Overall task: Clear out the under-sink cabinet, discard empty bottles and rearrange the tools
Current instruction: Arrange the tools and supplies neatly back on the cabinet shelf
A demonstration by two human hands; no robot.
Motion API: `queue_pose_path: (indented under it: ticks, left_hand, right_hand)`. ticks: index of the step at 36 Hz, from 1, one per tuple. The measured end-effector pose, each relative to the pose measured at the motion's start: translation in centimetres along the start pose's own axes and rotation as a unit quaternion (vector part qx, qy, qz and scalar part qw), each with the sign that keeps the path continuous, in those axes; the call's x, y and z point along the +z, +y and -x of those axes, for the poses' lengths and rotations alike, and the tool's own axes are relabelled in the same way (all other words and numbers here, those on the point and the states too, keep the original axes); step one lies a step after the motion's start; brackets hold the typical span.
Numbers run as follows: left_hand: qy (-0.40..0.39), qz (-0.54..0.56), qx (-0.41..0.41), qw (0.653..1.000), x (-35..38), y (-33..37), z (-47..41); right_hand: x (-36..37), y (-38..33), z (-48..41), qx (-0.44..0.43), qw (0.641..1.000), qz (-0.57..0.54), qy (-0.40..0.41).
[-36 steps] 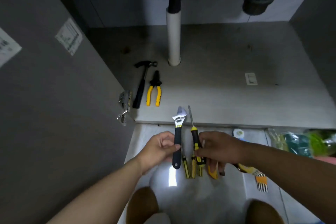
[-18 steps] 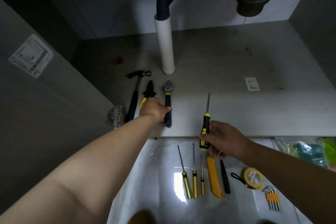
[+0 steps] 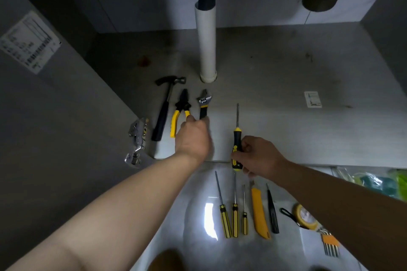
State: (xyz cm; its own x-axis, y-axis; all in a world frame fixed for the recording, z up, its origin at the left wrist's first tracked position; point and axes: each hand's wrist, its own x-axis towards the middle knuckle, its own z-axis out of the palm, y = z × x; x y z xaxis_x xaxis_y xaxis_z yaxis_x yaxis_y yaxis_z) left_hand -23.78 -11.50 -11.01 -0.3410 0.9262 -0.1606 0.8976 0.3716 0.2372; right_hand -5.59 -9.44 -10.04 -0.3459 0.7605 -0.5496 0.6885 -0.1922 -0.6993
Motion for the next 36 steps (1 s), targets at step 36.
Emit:
queue_pose_path:
  ticks: [36]
  left_hand:
    - [0.167, 0.097, 0.057, 0.980, 1.8, -3.2, 5.2]
  right_hand:
    - [4.9, -4.0, -6.5, -0.014, 0.989, 0.008, 0.149]
